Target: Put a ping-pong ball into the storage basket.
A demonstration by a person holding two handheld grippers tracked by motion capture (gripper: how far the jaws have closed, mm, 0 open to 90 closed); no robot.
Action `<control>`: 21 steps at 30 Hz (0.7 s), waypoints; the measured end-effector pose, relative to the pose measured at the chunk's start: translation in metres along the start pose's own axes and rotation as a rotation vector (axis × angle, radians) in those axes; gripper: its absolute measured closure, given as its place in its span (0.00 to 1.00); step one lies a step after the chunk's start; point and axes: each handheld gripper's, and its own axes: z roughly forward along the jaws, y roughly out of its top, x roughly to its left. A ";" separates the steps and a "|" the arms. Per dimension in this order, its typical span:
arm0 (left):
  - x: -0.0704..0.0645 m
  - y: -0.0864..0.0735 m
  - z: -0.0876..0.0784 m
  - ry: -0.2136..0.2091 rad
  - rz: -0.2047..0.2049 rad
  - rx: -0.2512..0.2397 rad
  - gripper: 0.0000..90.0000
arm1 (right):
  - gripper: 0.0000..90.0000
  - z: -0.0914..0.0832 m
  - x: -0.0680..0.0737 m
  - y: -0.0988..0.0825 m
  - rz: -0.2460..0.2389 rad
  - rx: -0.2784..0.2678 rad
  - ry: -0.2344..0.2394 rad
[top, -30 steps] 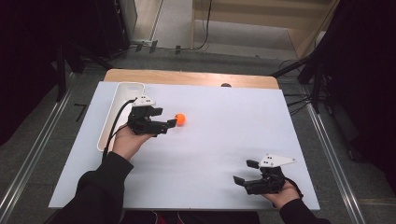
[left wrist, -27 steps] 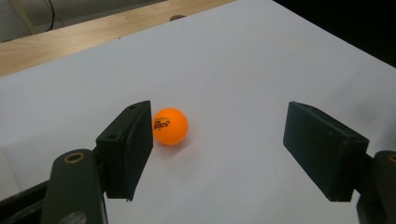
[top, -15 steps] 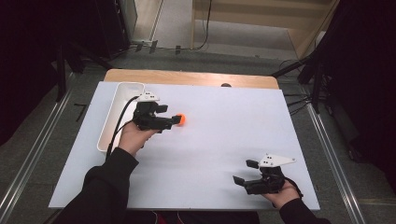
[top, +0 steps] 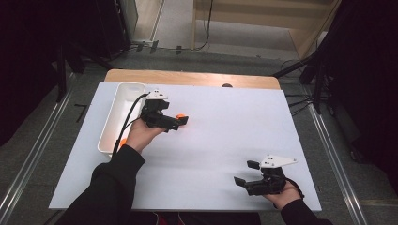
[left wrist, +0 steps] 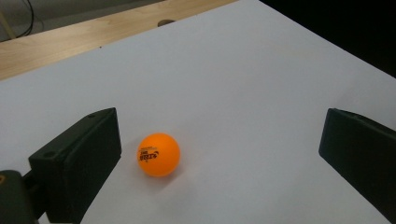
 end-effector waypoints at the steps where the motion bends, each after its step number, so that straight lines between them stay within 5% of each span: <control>1: 0.000 0.001 0.001 0.005 -0.003 -0.004 0.00 | 0.15 0.000 0.000 0.000 0.002 -0.001 0.000; 21: 0.013 0.008 0.026 0.093 -0.044 0.012 0.01 | 0.15 0.001 0.001 0.001 -0.007 -0.001 0.002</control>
